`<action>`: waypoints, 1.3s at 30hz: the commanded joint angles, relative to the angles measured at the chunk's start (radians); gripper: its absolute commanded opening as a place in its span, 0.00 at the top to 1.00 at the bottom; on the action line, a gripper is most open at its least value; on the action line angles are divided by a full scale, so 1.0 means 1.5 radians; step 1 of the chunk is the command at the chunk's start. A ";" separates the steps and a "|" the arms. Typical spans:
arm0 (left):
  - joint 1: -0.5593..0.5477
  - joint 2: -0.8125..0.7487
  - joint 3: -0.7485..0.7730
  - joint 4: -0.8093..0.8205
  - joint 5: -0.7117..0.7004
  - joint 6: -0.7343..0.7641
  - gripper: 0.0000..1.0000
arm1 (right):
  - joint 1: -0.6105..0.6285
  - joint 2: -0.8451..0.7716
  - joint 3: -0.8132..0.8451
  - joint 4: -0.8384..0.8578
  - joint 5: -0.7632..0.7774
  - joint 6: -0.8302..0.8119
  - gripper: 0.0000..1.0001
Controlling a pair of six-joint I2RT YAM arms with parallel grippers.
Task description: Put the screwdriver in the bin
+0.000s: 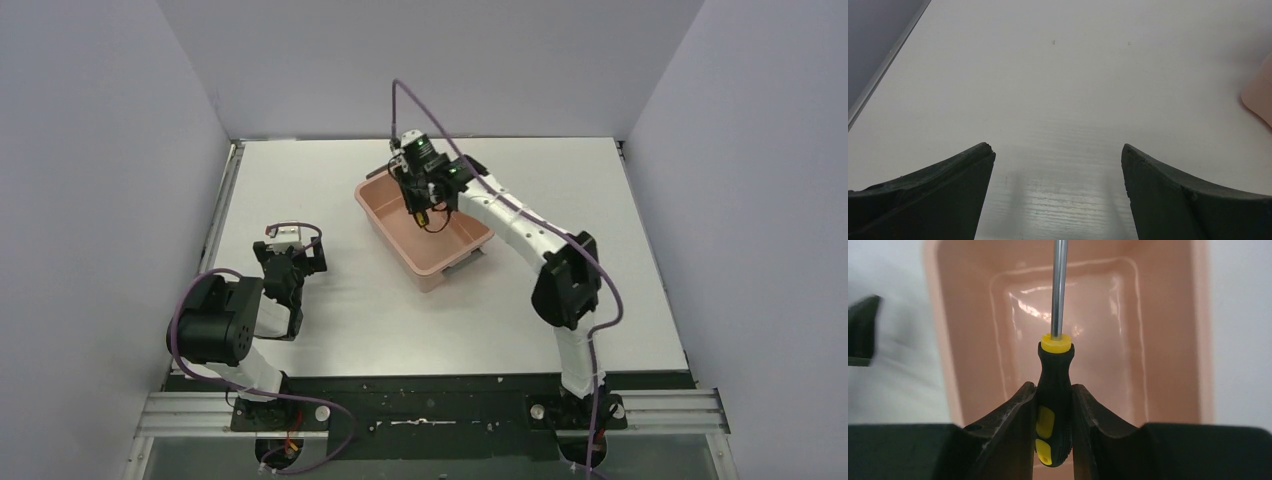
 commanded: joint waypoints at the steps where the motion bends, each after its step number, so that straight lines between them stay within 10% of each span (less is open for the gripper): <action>1: 0.003 -0.009 0.003 0.019 0.013 0.005 0.03 | 0.023 0.107 -0.001 -0.043 0.072 0.000 1.00; 13: 0.003 -0.009 0.003 0.019 0.013 0.005 0.03 | 0.038 0.111 -0.153 0.034 0.074 0.050 0.99; 19: 0.003 -0.009 0.003 0.020 0.012 0.005 0.03 | 0.038 0.105 -0.132 0.015 0.101 0.066 0.42; 28: 0.003 -0.010 0.003 0.020 0.012 0.004 0.03 | 0.041 0.036 -0.029 -0.025 0.118 0.056 0.26; 32: 0.003 -0.009 0.003 0.020 0.012 0.005 0.03 | 0.040 -0.015 -0.011 -0.032 0.121 0.044 0.01; 39: 0.003 -0.010 0.003 0.019 0.012 0.005 0.03 | 0.025 -0.162 -0.085 0.026 0.184 0.015 0.00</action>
